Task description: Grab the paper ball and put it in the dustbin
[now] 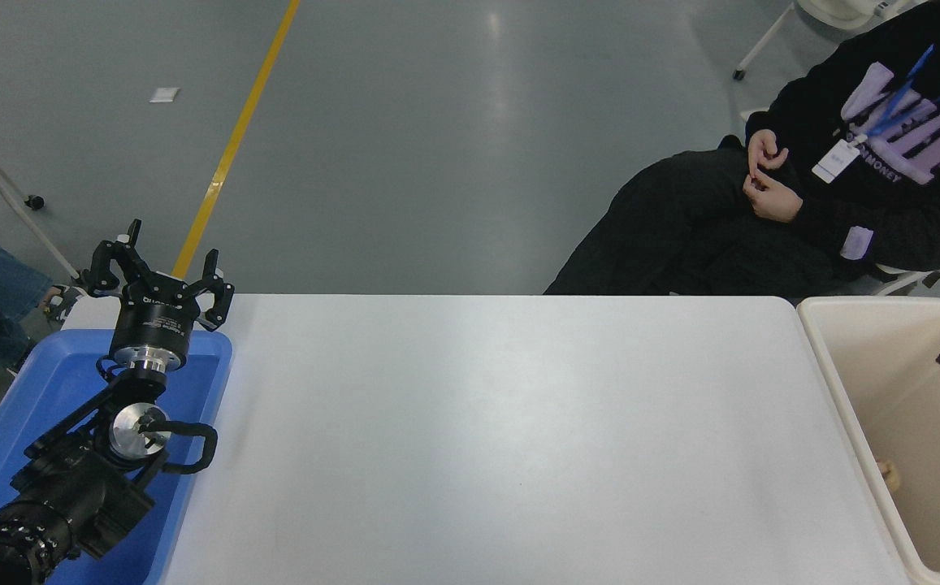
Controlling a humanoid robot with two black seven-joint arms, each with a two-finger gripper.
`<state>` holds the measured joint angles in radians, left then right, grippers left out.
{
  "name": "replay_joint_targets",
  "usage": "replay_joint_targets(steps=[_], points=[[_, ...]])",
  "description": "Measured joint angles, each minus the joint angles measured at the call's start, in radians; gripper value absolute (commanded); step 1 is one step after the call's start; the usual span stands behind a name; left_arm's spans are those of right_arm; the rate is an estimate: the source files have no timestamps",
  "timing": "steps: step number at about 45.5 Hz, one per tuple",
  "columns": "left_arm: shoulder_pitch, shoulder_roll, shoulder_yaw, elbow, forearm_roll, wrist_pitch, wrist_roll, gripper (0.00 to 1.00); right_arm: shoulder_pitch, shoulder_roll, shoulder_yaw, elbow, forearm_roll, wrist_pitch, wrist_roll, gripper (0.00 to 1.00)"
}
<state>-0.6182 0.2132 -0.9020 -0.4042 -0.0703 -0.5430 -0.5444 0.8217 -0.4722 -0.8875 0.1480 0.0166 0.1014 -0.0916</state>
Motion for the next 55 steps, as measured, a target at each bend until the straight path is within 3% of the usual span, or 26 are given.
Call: replay_joint_targets(steps=[48, 51, 55], points=[[0.000, 0.000, 0.000, 0.000, 0.000, 0.000, 0.000, 0.99, -0.084, 0.037, 0.030, -0.068, -0.002, -0.034, -0.001, 0.00], [0.000, 0.000, 0.000, 0.000, 0.000, 0.000, 0.000, 0.99, -0.081, 0.035, 0.033, -0.064, 0.000, -0.037, -0.001, 0.28], [0.000, 0.000, 0.000, 0.000, 0.000, 0.000, 0.000, 0.99, -0.079, 0.033, 0.043, -0.055, 0.001, -0.038, -0.001, 0.45]])
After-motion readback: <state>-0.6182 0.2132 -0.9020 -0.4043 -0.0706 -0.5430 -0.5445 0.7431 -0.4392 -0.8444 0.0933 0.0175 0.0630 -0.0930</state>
